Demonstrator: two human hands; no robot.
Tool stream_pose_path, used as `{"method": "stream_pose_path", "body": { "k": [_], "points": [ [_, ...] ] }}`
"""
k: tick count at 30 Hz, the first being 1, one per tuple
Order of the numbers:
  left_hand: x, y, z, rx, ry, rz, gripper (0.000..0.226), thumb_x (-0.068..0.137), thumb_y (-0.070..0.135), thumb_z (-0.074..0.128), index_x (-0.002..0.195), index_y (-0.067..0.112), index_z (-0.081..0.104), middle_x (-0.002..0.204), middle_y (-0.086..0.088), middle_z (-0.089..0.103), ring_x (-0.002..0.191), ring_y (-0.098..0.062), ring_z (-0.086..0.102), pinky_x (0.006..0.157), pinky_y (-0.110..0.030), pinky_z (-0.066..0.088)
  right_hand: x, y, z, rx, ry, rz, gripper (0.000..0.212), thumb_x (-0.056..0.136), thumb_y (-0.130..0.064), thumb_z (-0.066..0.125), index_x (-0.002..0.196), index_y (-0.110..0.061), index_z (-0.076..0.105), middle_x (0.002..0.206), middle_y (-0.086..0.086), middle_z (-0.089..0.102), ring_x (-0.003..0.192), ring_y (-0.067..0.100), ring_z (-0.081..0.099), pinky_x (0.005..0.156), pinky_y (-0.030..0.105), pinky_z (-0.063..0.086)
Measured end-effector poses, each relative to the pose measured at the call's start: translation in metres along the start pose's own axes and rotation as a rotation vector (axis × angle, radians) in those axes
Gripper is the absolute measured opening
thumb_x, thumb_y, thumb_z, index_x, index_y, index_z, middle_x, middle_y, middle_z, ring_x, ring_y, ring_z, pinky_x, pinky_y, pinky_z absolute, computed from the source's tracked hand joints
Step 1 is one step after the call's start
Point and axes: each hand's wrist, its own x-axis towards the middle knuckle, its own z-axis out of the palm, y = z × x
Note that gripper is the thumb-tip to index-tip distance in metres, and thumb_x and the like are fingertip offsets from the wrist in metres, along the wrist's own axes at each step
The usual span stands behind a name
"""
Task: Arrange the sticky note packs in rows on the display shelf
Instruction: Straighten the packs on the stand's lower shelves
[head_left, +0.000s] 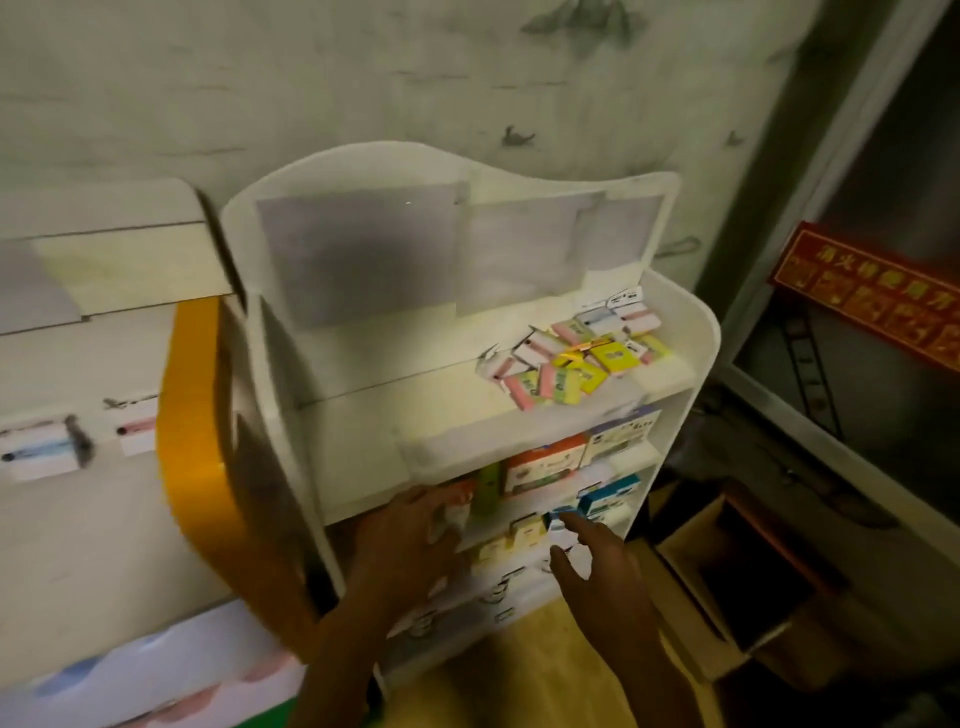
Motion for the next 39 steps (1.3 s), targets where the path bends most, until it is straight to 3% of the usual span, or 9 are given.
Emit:
{"method": "stream_pose_path", "body": {
  "k": [8,12,14,16,20,24,33,36,39],
  "points": [
    [0.058,0.053,0.033,-0.034,0.086,-0.083,0.035,0.091,0.034,0.063,0.126,0.037,0.058,0.129,0.010,0.058,0.104,-0.008,0.058,0.091,-0.029,0.051,0.064,0.063,-0.051,0.059,0.005,0.105,0.041,0.091,-0.033,0.064,0.132,-0.031,0.057,0.135,-0.004,0.058,0.124,0.018,0.051,0.102,0.043,0.048],
    [0.092,0.063,0.039,-0.030,0.107,-0.155,0.038,0.091,0.031,0.065,0.128,0.036,0.057,0.131,0.009,0.057,0.113,-0.013,0.055,0.098,-0.032,0.047,0.095,0.075,-0.055,0.066,-0.035,0.079,0.039,0.090,-0.032,0.066,0.128,-0.034,0.058,0.130,-0.006,0.061,0.116,0.013,0.055,0.097,0.031,0.051],
    [0.111,0.062,0.043,-0.020,0.134,-0.195,0.037,0.091,0.037,0.064,0.126,0.039,0.056,0.130,0.008,0.058,0.108,-0.013,0.057,0.101,-0.041,0.047,0.114,0.080,-0.058,0.063,-0.063,0.072,0.038,0.090,-0.031,0.066,0.127,-0.035,0.057,0.128,-0.009,0.060,0.108,0.007,0.055,0.088,0.017,0.050],
    [0.134,0.058,0.049,0.004,0.161,-0.224,0.036,0.091,0.041,0.062,0.127,0.039,0.056,0.128,0.008,0.060,0.108,-0.012,0.057,0.099,-0.039,0.048,0.136,0.085,-0.061,0.070,-0.090,0.069,0.037,0.091,-0.028,0.066,0.127,-0.034,0.056,0.123,-0.011,0.059,0.096,0.001,0.053,0.076,0.005,0.043],
    [0.185,0.062,0.069,-0.006,0.168,-0.259,0.039,0.091,0.043,0.061,0.129,0.038,0.055,0.131,0.008,0.058,0.116,-0.013,0.054,0.097,-0.035,0.048,0.187,0.098,-0.065,0.037,-0.105,0.071,0.040,0.091,-0.027,0.066,0.129,-0.030,0.056,0.125,-0.009,0.060,0.105,0.006,0.052,0.091,0.018,0.043],
    [0.238,0.075,0.094,-0.045,0.150,-0.277,0.041,0.089,0.048,0.062,0.128,0.037,0.056,0.128,0.009,0.060,0.109,-0.011,0.056,0.092,-0.032,0.049,0.249,0.102,-0.076,0.006,-0.144,0.055,0.036,0.090,-0.027,0.066,0.125,-0.031,0.059,0.125,-0.008,0.062,0.107,0.013,0.059,0.094,0.031,0.050],
    [0.343,0.082,0.116,-0.003,0.150,-0.310,0.043,0.081,0.056,0.064,0.119,0.036,0.060,0.117,0.012,0.061,0.104,-0.009,0.057,0.081,-0.027,0.048,0.386,0.090,-0.086,-0.008,-0.092,0.000,0.032,0.089,-0.023,0.068,0.120,-0.030,0.062,0.115,-0.010,0.064,0.101,0.011,0.060,0.089,0.026,0.047],
    [0.356,0.083,0.130,0.031,0.086,-0.374,0.066,0.071,0.070,0.063,0.125,0.031,0.054,0.122,0.008,0.058,0.108,-0.011,0.056,0.082,-0.028,0.046,0.411,0.093,-0.080,0.009,-0.108,0.008,0.030,0.089,-0.021,0.067,0.117,-0.029,0.063,0.112,-0.009,0.066,0.100,0.012,0.062,0.085,0.027,0.047],
    [0.362,0.081,0.151,0.103,-0.066,-0.495,0.112,0.055,0.088,0.054,0.144,0.023,0.035,0.144,-0.001,0.044,0.129,-0.021,0.045,0.100,-0.039,0.043,0.428,0.097,-0.075,0.023,-0.133,0.012,0.028,0.089,-0.020,0.066,0.114,-0.031,0.063,0.108,-0.009,0.067,0.095,0.010,0.062,0.082,0.029,0.049]
  ]
}}
